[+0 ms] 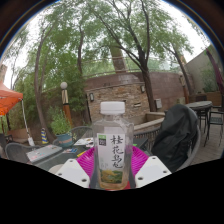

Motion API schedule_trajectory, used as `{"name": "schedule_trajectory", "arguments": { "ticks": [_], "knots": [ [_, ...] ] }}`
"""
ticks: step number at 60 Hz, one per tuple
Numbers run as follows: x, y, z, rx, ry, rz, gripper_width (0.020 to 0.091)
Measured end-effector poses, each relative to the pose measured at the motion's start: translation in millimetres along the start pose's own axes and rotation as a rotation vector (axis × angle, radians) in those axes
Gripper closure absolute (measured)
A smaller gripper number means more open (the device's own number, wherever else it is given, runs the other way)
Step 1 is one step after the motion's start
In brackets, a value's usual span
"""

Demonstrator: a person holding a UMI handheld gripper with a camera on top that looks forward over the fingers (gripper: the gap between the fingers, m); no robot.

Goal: Pour water

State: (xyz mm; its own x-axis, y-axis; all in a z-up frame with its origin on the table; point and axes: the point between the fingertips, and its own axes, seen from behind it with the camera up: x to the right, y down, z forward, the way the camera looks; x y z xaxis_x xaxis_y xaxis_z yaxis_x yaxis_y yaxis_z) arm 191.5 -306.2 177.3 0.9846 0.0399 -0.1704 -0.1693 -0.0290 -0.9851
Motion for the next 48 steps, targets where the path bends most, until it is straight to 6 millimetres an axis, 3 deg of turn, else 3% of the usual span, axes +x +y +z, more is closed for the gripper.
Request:
{"name": "schedule_trajectory", "arguments": {
  "ticks": [6, 15, 24, 25, 28, 32, 43, 48],
  "knots": [
    [-0.1, 35.7, -14.9, -0.038, 0.005, -0.036, 0.0648],
    [-27.6, 74.2, -46.6, -0.091, -0.008, -0.179, 0.0645],
    [-58.7, 72.1, -85.8, -0.046, -0.023, -0.166, 0.0643],
    [-58.1, 72.9, -81.6, -0.040, -0.024, -0.166, 0.0644],
    [-71.8, 72.2, -96.5, -0.033, -0.031, -0.172, 0.0645],
    [-82.4, 71.5, -101.9, -0.039, -0.024, -0.178, 0.0642],
    [-120.3, 70.2, -132.4, -0.088, -0.014, -0.175, 0.0446],
    [-133.0, 74.6, -149.9, -0.143, 0.009, -0.173, 0.0251]
  ]
}}
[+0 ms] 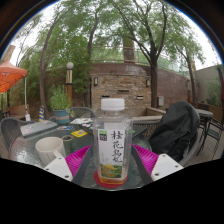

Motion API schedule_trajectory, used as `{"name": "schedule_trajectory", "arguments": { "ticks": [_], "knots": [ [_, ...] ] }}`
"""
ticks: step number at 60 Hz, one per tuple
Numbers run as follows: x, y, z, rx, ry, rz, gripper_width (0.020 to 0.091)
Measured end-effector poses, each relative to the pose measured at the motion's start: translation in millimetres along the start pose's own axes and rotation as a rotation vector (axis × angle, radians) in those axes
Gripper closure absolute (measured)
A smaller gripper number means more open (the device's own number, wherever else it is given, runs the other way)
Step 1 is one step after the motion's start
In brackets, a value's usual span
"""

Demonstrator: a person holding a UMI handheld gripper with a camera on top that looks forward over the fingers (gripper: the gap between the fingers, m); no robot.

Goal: Pour water

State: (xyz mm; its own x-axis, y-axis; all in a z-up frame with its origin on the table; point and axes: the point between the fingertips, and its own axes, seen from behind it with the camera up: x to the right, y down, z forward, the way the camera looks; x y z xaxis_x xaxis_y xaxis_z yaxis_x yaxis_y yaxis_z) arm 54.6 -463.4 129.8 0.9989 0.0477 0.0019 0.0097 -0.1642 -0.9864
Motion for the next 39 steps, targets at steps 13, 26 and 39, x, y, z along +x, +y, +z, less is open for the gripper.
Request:
{"name": "schedule_trajectory", "arguments": {
  "ticks": [13, 26, 39],
  "knots": [
    [-40.0, -5.7, -66.2, -0.041, 0.049, -0.027, 0.0269],
    [-85.6, -11.0, -199.6, -0.070, 0.096, 0.005, 0.0269],
    [-154.0, -9.6, -359.7, -0.078, 0.118, 0.000, 0.0266]
  ]
}}
